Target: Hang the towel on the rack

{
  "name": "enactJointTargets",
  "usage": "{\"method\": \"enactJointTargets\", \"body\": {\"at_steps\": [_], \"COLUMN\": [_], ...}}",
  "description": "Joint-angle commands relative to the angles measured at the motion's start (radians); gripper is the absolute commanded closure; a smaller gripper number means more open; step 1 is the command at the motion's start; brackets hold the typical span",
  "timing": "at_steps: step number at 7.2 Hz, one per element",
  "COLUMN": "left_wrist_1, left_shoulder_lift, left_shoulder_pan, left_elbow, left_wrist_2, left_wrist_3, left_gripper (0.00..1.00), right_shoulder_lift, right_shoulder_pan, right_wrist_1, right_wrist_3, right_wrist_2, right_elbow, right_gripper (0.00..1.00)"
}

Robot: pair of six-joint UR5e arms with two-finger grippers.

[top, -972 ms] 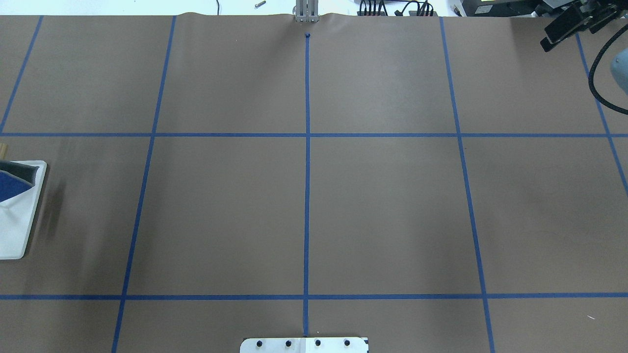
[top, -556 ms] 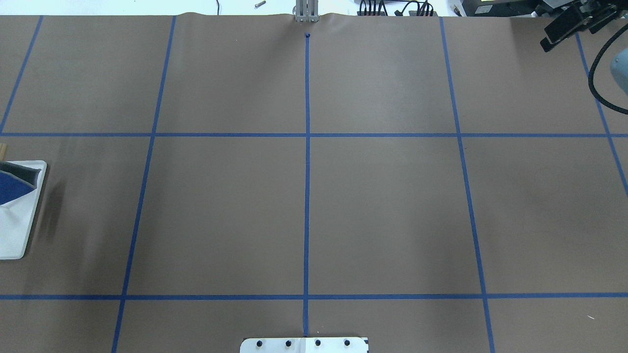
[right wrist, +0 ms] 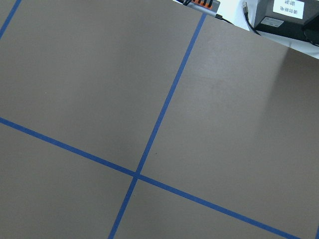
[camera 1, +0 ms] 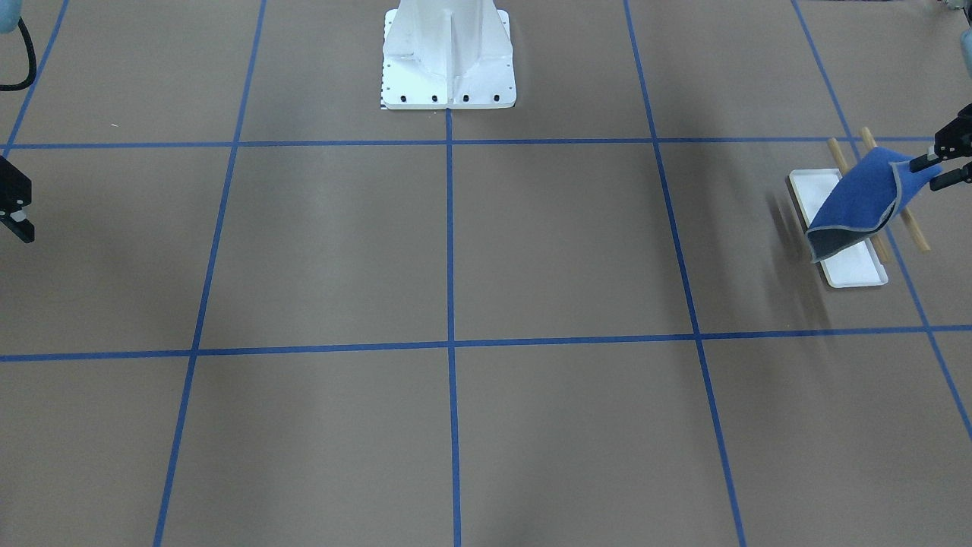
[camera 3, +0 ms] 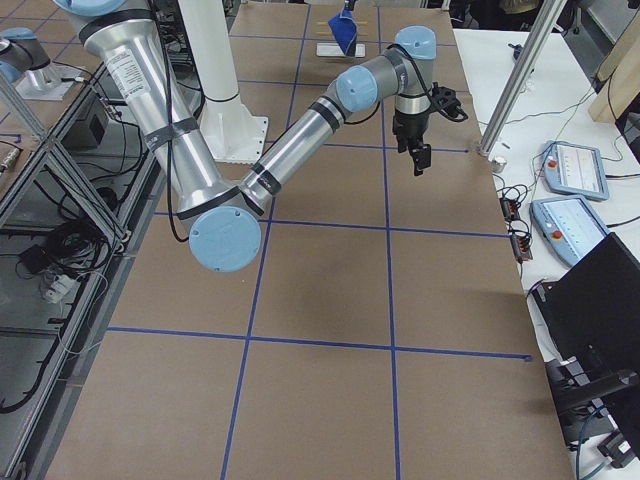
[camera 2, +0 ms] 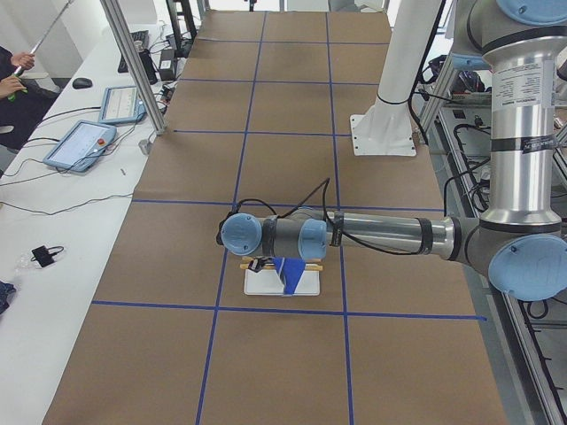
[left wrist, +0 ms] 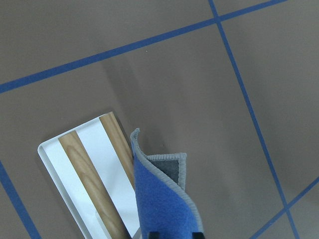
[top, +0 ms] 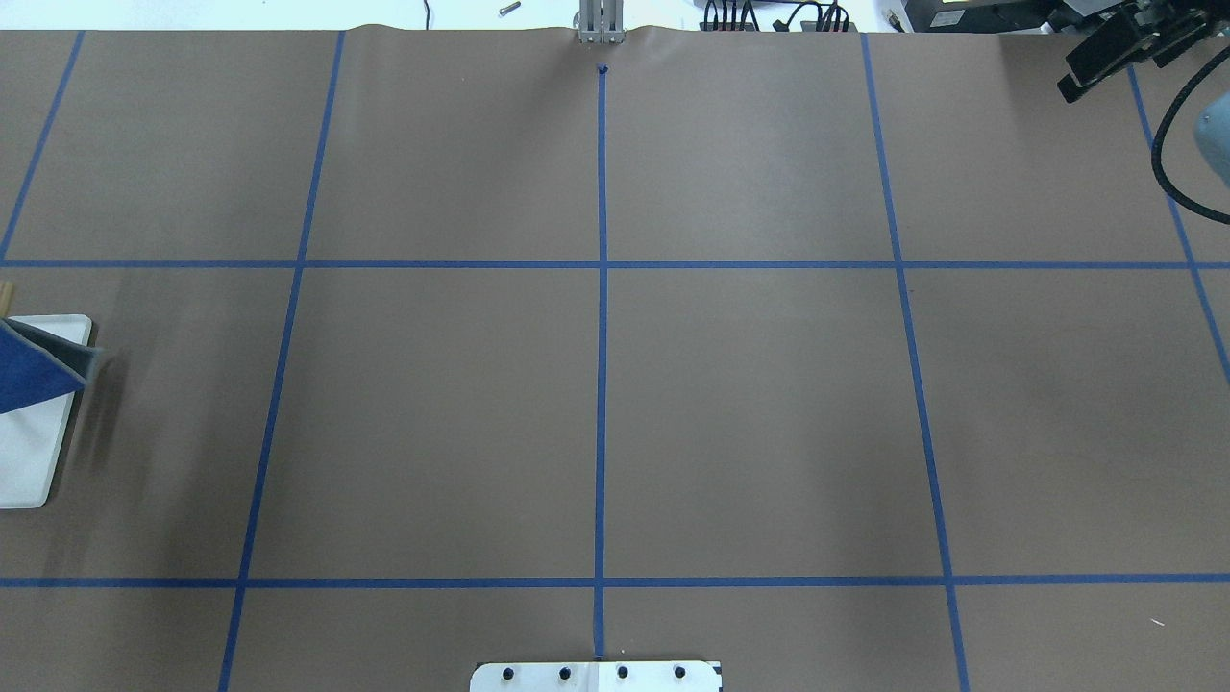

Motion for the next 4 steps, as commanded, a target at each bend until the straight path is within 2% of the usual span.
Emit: {"method": "enactJointTargets", "body": {"at_steps": [1, 2, 4], "left_wrist_1": [-0.012, -0.011, -0.009], "left_shoulder_lift": [-0.008, -0.037, -0.105], "left_shoulder_pan": [-0.001, -0.011, -0.076], "left_elbow": [-0.003, -0.001, -0.001], "left_wrist_2": [0.002, 0.009, 0.120], "left_wrist_3": [-0.006, -0.009, -0.039], "left_gripper": [0.02, 0.02, 0.02], "right_shoulder_lift": [-0.002, -0.003, -0.003], "right_shoulder_pan": [0.002, 0.006, 0.070], "right_wrist_1": [0.000, 0.000, -0.005], "right_wrist_3": [0.000, -0.002, -0.030], "right_wrist_2": [0.000, 0.002, 0.061], "right_elbow": [-0.001, -0.004, -0.068], "right_gripper": [0.00, 0.00, 0.00]}}
